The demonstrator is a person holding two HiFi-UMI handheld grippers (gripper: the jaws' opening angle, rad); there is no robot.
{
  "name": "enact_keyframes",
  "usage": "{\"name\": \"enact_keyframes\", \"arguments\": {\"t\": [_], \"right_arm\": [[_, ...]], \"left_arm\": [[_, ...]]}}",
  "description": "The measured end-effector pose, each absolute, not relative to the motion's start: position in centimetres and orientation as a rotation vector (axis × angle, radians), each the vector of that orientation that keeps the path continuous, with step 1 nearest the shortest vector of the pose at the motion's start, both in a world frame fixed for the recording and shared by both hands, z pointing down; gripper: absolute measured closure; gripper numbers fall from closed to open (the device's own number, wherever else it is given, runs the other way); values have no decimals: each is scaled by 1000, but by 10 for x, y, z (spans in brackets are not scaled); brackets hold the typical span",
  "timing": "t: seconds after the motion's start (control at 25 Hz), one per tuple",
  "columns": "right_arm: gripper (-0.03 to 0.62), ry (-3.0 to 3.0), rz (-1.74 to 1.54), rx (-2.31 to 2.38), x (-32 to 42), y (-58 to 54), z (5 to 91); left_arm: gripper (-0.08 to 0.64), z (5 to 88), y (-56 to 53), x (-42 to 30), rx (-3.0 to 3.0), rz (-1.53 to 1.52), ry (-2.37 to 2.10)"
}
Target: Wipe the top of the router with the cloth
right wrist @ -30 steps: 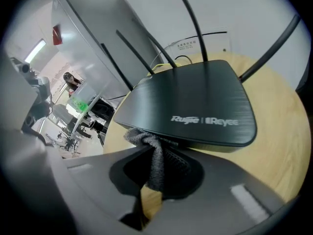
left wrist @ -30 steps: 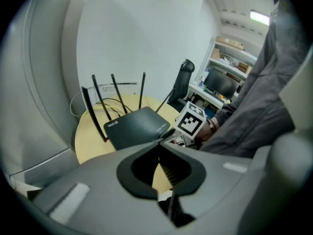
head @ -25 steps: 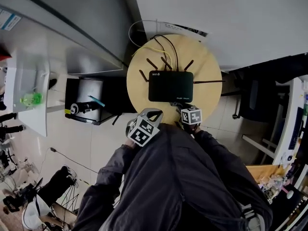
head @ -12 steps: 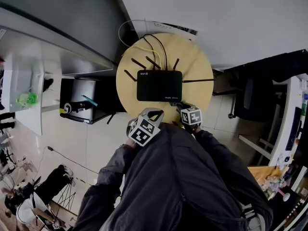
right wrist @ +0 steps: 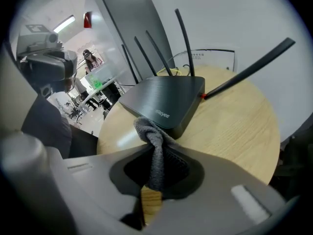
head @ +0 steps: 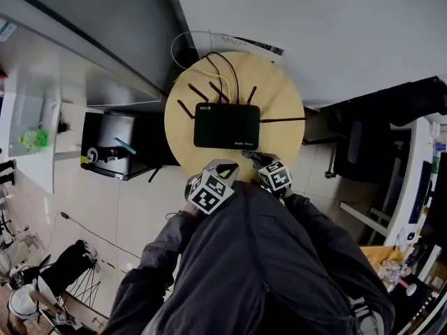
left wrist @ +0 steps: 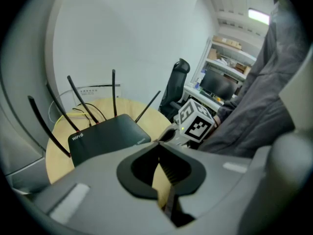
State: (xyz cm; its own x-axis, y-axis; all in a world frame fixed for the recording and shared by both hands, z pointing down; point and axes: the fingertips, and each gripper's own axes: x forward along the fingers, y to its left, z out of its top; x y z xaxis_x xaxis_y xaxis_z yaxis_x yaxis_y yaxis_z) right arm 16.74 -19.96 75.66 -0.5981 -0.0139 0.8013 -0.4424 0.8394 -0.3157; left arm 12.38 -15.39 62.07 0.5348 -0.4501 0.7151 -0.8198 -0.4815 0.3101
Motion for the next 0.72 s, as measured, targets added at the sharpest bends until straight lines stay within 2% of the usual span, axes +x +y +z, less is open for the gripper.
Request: {"name": "enact_keyframes", "arguments": {"t": [0.32, 0.72], "right_arm": [[560, -2168, 507, 393, 169, -194, 742], [560, -2141, 491, 468, 139, -175, 736]], "left_arm": [[560, 623, -144, 126, 2183, 762, -938], [560, 614, -127, 82, 2232, 746, -918]]}}
